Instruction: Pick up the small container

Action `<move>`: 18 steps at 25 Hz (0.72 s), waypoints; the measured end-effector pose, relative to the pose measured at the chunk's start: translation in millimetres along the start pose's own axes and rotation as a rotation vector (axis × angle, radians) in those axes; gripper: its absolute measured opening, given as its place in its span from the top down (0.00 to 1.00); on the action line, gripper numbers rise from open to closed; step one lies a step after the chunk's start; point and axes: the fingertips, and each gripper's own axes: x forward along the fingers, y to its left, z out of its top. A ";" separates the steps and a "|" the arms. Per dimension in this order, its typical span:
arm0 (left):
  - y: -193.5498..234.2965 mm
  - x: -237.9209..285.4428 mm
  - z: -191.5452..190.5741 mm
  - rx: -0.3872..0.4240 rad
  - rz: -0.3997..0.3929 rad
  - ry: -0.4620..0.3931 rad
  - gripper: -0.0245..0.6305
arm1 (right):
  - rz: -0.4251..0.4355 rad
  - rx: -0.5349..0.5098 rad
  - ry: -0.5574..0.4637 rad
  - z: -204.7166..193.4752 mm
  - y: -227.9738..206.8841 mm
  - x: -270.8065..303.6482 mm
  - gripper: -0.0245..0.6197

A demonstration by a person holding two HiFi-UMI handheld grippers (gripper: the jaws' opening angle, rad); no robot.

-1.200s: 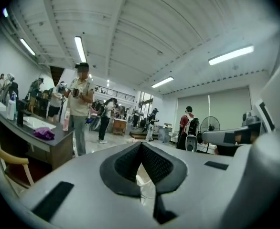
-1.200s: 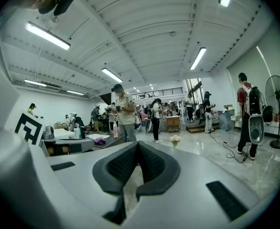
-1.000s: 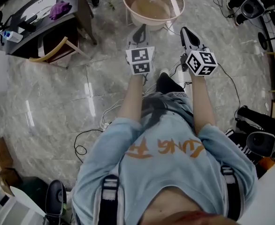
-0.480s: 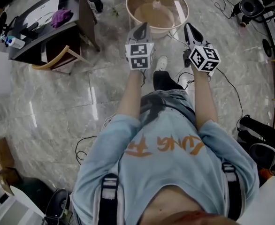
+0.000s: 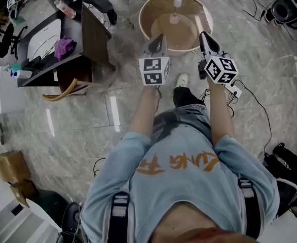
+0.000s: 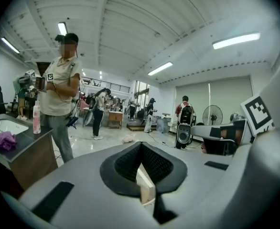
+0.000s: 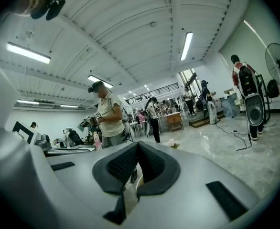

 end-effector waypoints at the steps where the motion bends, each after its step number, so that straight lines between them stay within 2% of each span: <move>1: 2.1 18.6 -5.0 -0.011 0.009 0.019 0.93 | -0.003 0.007 0.019 -4.8 -16.0 12.4 0.94; 6: 10.5 119.4 -26.2 -0.038 0.038 0.117 0.93 | -0.026 0.048 0.105 -26.9 -98.7 80.1 0.94; 10: 15.5 174.9 -38.9 -0.046 0.052 0.187 0.93 | -0.027 0.078 0.150 -34.0 -142.3 121.7 0.94; 13: 23.4 203.9 -32.9 -0.044 0.064 0.205 0.93 | -0.002 0.082 0.144 -23.5 -157.0 156.6 0.94; 18: 44.4 227.3 -37.8 -0.041 0.063 0.247 0.93 | 0.100 0.104 0.144 -28.7 -143.9 200.9 0.94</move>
